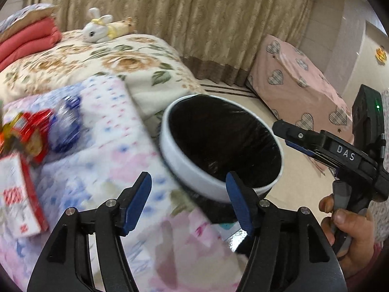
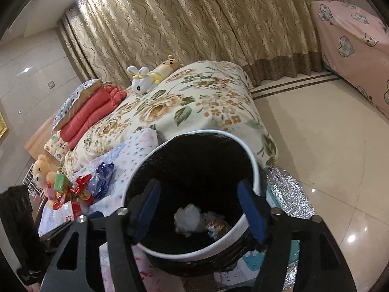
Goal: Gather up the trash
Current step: 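Grasp the white milk carton with the right gripper while left gripper approaches foam net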
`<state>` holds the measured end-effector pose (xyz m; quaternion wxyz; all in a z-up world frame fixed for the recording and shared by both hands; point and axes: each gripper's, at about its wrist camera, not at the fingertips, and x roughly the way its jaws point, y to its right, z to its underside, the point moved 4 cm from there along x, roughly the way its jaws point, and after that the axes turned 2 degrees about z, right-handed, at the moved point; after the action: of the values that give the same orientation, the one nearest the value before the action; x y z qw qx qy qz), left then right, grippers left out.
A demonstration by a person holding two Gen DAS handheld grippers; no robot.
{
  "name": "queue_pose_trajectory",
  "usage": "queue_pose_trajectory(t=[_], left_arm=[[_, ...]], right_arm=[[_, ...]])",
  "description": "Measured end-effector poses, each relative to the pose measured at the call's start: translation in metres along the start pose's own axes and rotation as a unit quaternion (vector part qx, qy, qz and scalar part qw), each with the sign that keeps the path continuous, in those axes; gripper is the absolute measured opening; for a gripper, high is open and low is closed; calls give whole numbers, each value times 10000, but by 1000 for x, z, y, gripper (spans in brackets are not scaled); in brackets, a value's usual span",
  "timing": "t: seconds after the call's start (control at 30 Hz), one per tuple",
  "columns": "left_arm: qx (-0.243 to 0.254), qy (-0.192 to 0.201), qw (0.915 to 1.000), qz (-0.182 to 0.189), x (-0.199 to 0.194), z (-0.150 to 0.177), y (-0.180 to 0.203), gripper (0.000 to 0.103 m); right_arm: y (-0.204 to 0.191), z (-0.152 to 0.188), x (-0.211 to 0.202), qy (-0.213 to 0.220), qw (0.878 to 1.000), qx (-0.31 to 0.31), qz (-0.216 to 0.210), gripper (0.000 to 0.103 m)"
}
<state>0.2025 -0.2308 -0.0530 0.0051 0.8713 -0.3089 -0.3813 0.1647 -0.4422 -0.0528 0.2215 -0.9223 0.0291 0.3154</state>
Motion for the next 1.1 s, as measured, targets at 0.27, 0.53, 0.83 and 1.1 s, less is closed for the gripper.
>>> queue_pose_trajectory(t=[0.27, 0.53, 0.83, 1.1], left_arm=[[-443, 198, 9984, -273, -41, 25, -44, 65], [-808, 431, 9935, -672, -81, 50, -91, 66], [-1208, 530, 9855, -1072, -113, 79, -139, 66], [-1510, 604, 9767, -1402, -135, 94, -178, 66]], right_arm=[[-44, 26, 6, -186, 9991, -189, -341, 83], [-94, 55, 16, -451, 9957, -495, -638, 88], [-145, 75, 19, -607, 9899, -874, -935, 91], [-189, 96, 31, -830, 9830, -1133, -1185, 91]])
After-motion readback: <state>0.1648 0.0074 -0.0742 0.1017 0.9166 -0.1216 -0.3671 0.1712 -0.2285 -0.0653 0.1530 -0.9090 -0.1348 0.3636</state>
